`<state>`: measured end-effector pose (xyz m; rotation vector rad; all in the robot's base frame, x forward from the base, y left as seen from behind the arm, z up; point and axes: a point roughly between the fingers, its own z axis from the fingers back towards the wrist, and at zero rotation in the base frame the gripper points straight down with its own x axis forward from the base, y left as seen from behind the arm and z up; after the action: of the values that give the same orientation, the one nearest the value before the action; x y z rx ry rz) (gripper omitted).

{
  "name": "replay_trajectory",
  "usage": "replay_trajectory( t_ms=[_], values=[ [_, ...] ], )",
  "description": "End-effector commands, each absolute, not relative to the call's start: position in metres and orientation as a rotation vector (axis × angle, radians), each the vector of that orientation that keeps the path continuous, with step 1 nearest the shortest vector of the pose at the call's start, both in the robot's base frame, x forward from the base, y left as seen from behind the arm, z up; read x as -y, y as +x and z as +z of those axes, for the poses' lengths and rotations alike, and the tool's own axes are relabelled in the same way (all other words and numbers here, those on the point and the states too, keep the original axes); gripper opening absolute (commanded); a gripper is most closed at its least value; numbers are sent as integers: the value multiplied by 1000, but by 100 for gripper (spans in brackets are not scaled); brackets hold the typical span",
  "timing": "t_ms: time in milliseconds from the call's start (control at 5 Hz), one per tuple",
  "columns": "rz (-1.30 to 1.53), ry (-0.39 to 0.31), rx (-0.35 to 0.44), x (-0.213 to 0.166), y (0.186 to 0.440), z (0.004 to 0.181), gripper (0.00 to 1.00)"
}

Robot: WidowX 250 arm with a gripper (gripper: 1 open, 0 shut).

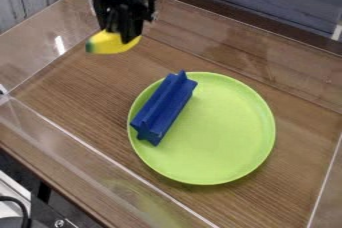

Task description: Remove the banana from inside the green plate and put it on the table

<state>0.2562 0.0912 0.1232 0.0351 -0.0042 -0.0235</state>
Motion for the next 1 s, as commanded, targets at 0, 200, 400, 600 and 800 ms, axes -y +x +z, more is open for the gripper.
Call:
replay_trajectory(
  t_ms=[0, 200, 400, 600, 800],
  values=[
    [-15, 59, 12, -100, 259, 112, 0],
    [-17, 65, -8, -105, 259, 92, 0],
    [-21, 74, -25, -108, 260, 72, 0],
    [-23, 80, -37, -112, 259, 55, 0],
    [-24, 80, -44, -118, 258, 44, 0]
  ],
)
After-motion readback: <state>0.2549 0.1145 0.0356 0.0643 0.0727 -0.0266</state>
